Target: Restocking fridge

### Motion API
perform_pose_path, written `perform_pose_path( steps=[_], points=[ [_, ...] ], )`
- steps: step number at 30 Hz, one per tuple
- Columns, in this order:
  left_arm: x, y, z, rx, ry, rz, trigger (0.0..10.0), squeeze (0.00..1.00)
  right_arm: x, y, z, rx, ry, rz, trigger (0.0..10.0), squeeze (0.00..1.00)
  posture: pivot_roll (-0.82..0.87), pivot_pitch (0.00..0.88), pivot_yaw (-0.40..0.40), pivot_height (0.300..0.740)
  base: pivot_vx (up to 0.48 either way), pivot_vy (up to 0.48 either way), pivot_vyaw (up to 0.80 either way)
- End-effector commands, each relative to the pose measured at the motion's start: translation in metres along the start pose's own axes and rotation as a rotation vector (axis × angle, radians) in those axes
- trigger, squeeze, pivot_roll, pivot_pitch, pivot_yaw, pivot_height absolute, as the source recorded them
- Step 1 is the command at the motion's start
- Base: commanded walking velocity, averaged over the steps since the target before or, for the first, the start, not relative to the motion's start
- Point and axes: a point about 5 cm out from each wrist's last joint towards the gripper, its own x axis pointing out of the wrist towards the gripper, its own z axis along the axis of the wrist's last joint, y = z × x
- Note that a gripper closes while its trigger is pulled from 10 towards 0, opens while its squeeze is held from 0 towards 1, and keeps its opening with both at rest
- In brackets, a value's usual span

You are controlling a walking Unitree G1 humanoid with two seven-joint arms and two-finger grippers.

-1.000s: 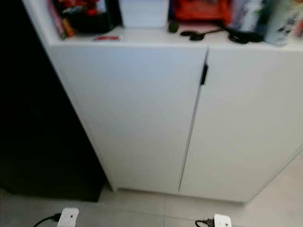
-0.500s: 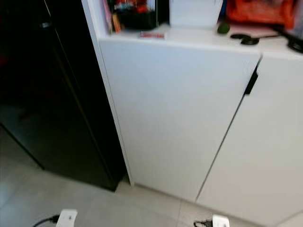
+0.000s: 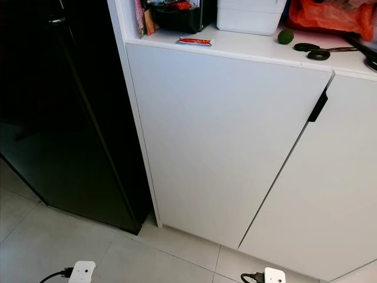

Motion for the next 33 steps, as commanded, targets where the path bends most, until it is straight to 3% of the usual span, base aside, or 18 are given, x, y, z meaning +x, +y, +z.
perform_pose_path(
  steps=[1, 27, 33],
  points=[
    [-0.0005, 0.0020, -0.0023, 0.000, 0.011, 0.003, 10.0, 0.00, -0.0002, -0.0005, -0.0002, 0.007, -0.001, -0.001, 10.0, 0.00, -0.05, 0.000, -0.015, 0.740, 0.000, 0.251, 0.00],
    [-0.0008, 0.0016, -0.0047, 0.021, 0.028, -0.007, 10.0, 0.00, -0.0008, -0.0012, -0.0025, 0.017, 0.004, 0.000, 10.0, 0.00, -0.06, 0.000, -0.017, 0.740, 0.000, 0.364, 0.00],
    [-0.0007, 0.0016, -0.0042, 0.016, 0.028, -0.007, 10.0, 0.00, -0.0006, -0.0009, -0.0018, 0.005, 0.009, 0.006, 10.0, 0.00, -0.06, 0.000, -0.019, 0.740, 0.000, 0.387, -0.62]
  ],
)
